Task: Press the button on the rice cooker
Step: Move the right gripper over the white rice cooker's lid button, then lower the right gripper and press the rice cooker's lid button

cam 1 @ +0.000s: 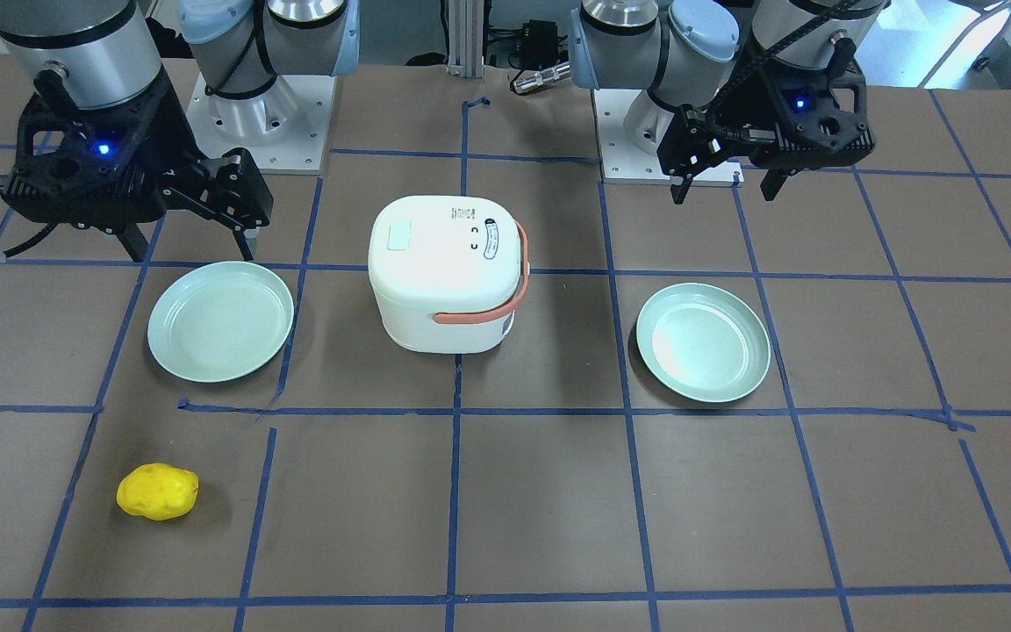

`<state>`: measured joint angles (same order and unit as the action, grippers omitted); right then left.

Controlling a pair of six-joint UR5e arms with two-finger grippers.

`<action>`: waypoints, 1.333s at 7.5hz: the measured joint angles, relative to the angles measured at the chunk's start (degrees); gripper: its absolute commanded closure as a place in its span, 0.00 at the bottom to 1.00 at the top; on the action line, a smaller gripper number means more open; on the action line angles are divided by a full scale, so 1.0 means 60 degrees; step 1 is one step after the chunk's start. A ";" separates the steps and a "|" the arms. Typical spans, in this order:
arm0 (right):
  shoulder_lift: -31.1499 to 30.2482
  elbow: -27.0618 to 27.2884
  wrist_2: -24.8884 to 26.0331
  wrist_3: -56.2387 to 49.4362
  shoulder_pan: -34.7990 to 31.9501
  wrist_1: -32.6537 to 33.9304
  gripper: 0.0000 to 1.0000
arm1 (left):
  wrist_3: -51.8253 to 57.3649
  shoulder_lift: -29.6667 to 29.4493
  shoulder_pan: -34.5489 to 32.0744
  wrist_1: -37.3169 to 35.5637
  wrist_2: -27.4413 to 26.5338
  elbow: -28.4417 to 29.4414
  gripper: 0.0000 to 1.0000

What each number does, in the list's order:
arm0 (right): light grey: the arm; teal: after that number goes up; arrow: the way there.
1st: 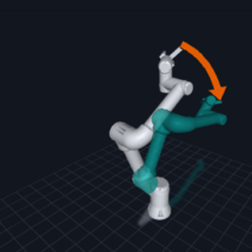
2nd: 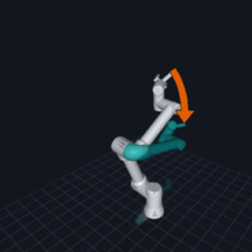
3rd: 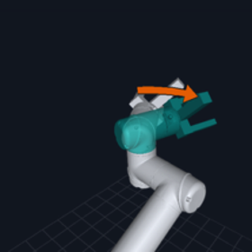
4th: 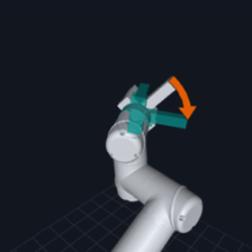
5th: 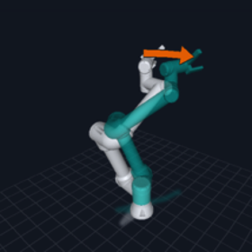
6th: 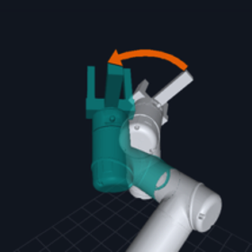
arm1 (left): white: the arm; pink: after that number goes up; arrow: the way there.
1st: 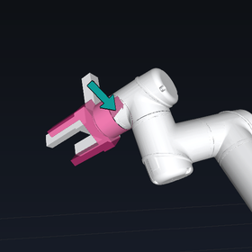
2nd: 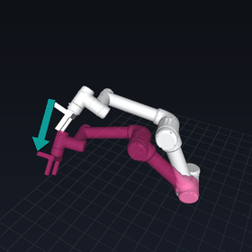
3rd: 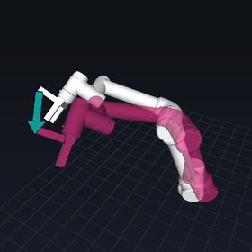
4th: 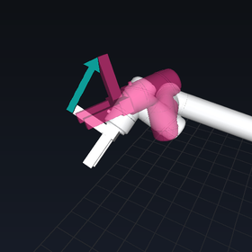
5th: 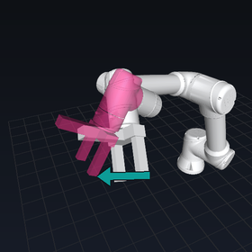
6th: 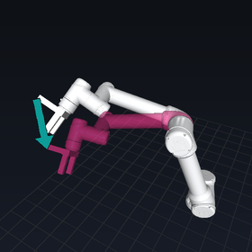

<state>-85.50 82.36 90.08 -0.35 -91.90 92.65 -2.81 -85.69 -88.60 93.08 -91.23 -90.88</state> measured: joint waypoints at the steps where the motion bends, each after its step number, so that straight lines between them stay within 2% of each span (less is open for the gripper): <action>1: -0.0001 0.0002 -0.0004 0.0000 -0.0003 0.0004 0.00 | -0.0002 0.0000 0.0000 0.0000 0.0000 0.0000 0.00; 2: -0.0002 0.0017 -0.0003 0.0003 -0.0009 -0.0001 0.00 | -0.0005 0.0000 0.0000 -0.0001 0.0000 0.0000 0.00; 3: -0.0002 0.0040 -0.0012 0.0012 -0.0019 -0.0016 0.13 | -0.0003 0.0000 0.0000 0.0000 0.0000 0.0000 0.00; 4: -0.0003 0.0073 -0.0093 0.0025 -0.0027 -0.0039 0.52 | -0.0001 0.0000 0.0000 0.0000 0.0000 0.0000 0.00; 5: -0.0007 0.0105 -0.0350 0.0092 -0.0043 -0.0224 0.71 | 0.0000 0.0000 0.0000 0.0000 0.0000 0.0000 0.00; 7: -0.0003 0.0257 -0.1363 0.0603 -0.0160 -0.0946 0.85 | 0.0000 0.0000 0.0000 0.0000 0.0000 0.0000 0.00; 8: 0.0005 0.0518 -0.1598 0.0811 -0.0449 -0.1085 0.88 | 0.0000 0.0000 0.0000 0.0000 0.0000 0.0000 0.00; 10: 0.0040 0.1303 -0.1526 0.1436 -0.1360 -0.0792 0.88 | -0.0002 0.0000 0.0000 0.0000 0.0000 0.0000 0.00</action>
<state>-85.26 90.17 80.93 8.27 -100.06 87.89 -2.83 -85.69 -88.60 93.08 -91.23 -90.88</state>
